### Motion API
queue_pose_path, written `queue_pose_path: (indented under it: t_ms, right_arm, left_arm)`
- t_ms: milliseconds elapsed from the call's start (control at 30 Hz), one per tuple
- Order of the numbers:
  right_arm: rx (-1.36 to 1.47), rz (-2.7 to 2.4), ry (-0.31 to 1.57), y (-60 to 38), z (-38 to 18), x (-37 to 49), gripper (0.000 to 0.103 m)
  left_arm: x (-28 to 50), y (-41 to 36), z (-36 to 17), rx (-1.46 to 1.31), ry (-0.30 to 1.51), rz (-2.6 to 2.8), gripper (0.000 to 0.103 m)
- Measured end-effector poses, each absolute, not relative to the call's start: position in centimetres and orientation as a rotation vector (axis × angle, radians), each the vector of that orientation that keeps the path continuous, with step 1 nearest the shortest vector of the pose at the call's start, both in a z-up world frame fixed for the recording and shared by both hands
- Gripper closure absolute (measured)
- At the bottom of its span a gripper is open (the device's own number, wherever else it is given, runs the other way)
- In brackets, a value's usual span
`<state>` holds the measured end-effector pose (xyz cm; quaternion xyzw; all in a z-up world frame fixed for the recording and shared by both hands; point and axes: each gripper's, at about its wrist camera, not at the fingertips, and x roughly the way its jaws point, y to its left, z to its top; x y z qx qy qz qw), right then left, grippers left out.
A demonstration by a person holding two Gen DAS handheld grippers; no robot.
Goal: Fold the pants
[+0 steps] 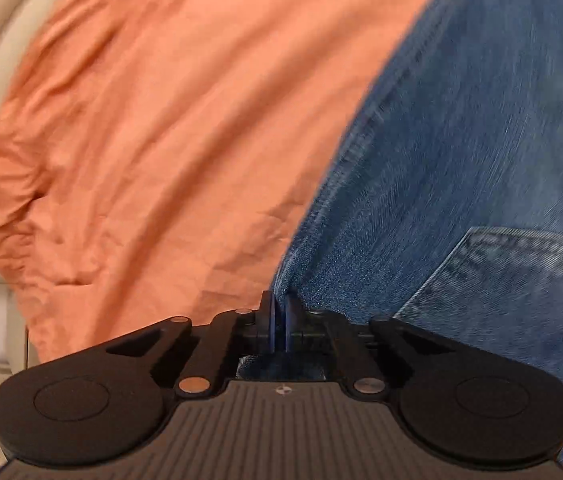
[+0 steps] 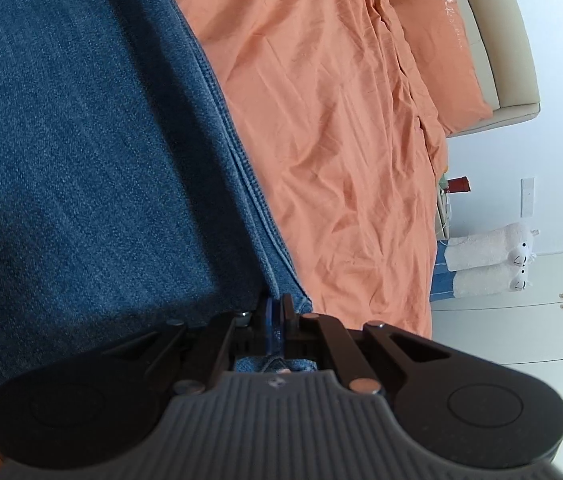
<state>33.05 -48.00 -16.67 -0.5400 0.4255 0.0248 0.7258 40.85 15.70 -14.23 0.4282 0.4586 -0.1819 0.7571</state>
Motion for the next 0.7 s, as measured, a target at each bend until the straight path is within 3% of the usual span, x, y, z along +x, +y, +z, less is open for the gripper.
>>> queue_pose_path:
  t_ms: [333, 467, 633, 700]
  right_arm:
    - [-1.100, 0.039, 0.864, -49.6, -10.7, 27.7, 0.103]
    - [-1.041, 0.022, 0.876, -50.0, -9.8, 28.1, 0.103]
    - [-1.058, 0.005, 0.921, -48.8, -13.0, 32.4, 0.103]
    - [-1.063, 0.005, 0.933, -48.7, -13.7, 34.0, 0.103]
  left_arm:
    - [31.7, 18.4, -5.6, 0.764, 0.884, -0.350, 0.103]
    - [34.6, 19.1, -6.7, 0.763, 0.936, -0.229, 0.103]
    - [37.0, 17.5, -8.5, 0.786, 0.925, -0.236, 0.103]
    - [37.5, 16.2, -9.2, 0.834, 0.936, -0.286, 0.093]
